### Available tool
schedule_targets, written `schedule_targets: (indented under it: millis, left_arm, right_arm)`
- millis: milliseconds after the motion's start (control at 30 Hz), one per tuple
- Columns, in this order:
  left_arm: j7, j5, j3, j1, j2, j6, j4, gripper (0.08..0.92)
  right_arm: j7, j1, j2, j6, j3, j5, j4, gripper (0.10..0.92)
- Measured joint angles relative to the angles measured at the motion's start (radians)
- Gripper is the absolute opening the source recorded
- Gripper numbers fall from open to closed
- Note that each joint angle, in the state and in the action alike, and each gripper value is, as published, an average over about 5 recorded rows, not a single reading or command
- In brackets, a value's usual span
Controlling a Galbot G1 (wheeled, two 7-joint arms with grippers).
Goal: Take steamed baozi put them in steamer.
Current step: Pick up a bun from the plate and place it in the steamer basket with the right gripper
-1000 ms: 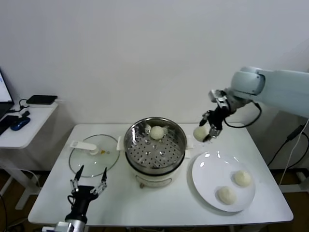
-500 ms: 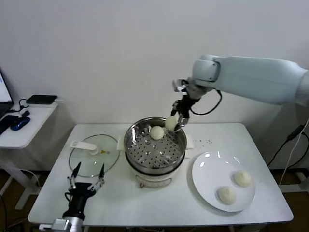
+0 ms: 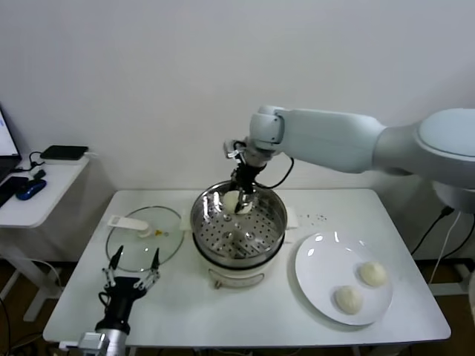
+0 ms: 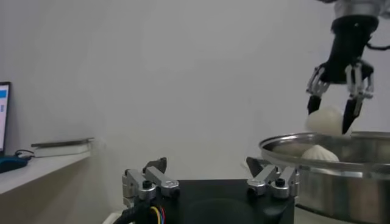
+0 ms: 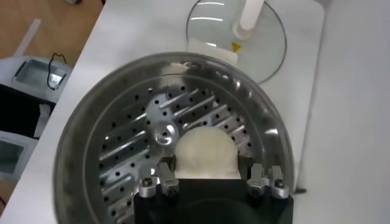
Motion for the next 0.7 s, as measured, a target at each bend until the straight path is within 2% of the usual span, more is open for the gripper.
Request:
schedule_targets:
  millis: [700]
  left_arm:
    - [0.0, -0.004, -0.004, 0.0, -0.002, -0.003, 0.005, 0.823]
  right_arm:
    - [0.005, -0.113, 0.088, 0.002, 0.027, -0.038, -0.08, 0.661]
